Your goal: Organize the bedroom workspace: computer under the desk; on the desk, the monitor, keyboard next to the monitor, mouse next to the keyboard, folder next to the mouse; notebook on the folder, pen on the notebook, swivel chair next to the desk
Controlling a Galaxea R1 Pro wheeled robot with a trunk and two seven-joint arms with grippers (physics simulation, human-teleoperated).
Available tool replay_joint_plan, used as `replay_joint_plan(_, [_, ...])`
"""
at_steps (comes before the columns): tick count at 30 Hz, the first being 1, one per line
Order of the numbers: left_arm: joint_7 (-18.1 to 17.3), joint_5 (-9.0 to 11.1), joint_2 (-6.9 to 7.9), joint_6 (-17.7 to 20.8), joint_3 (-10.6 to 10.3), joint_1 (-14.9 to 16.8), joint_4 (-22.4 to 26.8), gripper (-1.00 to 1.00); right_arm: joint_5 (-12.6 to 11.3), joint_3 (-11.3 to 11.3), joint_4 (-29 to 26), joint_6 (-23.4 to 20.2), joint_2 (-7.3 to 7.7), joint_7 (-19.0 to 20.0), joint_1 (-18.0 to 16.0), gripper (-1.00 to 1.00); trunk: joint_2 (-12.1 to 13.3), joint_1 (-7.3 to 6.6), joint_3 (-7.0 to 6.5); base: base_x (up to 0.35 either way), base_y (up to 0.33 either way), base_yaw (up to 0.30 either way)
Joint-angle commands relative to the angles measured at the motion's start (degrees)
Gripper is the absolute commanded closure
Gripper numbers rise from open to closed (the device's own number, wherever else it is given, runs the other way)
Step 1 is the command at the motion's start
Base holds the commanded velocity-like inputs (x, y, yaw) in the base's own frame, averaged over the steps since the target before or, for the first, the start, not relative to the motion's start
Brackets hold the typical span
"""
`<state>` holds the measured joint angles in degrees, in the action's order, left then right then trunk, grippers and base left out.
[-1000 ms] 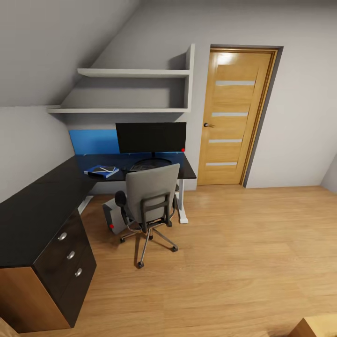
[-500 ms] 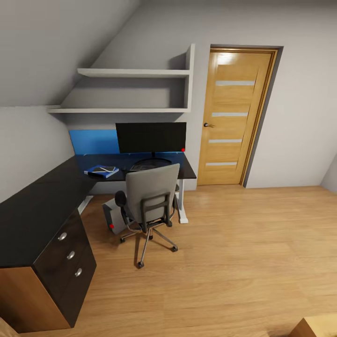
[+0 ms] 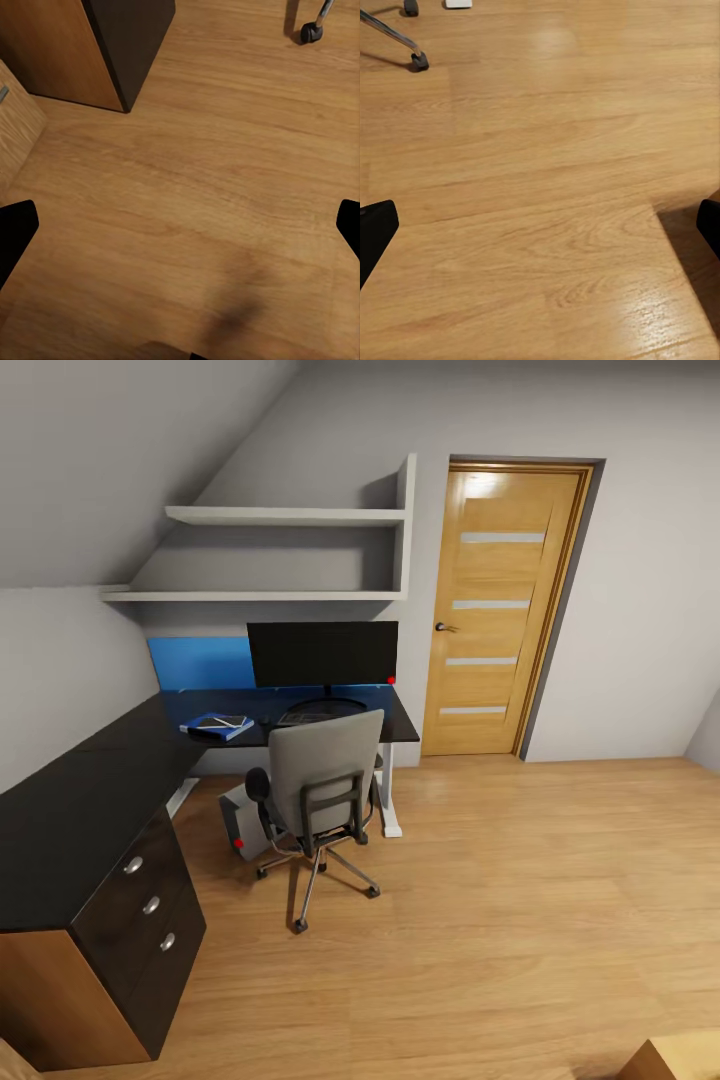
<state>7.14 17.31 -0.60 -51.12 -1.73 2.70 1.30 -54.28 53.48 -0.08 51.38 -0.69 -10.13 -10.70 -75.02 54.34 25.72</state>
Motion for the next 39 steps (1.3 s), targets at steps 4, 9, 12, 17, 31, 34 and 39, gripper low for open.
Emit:
replay_joint_plan(4, [0.59, -0.26, -0.01, -0.12, -0.21, 0.03, 0.0, -1.0, 0.05, 0.48, -0.01, 0.03, -0.01, -0.59, -0.03, -1.0, -0.03, 0.0, 0.06, 0.0, 0.0, 0.0])
replay_joint_plan(9, [0.56, -0.26, -0.01, -0.11, -0.19, 0.03, 0.0, -1.0, 0.05, 0.48, -0.01, 0.03, -0.01, -0.59, -0.03, -1.0, -0.03, 0.0, 0.06, 0.0, 0.0, 0.0])
replay_joint_plan(12, [0.56, -0.26, -0.01, -0.11, -0.2, 0.03, 0.01, -1.0, 0.05, 0.48, -0.01, 0.03, -0.01, -0.59, -0.03, -1.0, -0.03, 0.0, 0.06, 0.0, 0.0, 0.0])
replay_joint_plan(17, [0.57, -0.26, -0.01, -0.12, -0.21, 0.03, 0.0, -1.0, 0.05, 0.48, -0.01, 0.03, -0.01, -0.59, -0.03, -1.0, -0.03, 0.0, 0.06, 0.0, 0.0, 0.0])
replay_joint_plan(31, [0.59, -0.26, -0.01, -0.12, -0.21, 0.03, -0.02, -1.0, 0.05, 0.48, -0.01, 0.03, -0.01, -0.59, -0.03, -1.0, -0.03, 0.0, 0.06, 0.0, 0.0, 0.0])
replay_joint_plan(34, [0.58, -0.26, -0.01, -0.12, -0.21, 0.03, 0.01, -1.0, 0.05, 0.48, -0.01, 0.03, -0.01, -0.59, -0.03, -1.0, -0.03, 0.0, 0.06, 0.0, 0.0, 0.0])
replay_joint_plan(39, [0.6, -0.26, -0.01, -0.12, -0.21, 0.03, 0.0, -1.0, 0.05, 0.48, -0.01, 0.03, -0.01, -0.59, -0.03, -1.0, -0.03, 0.0, 0.06, 0.0, 0.0, 0.0])
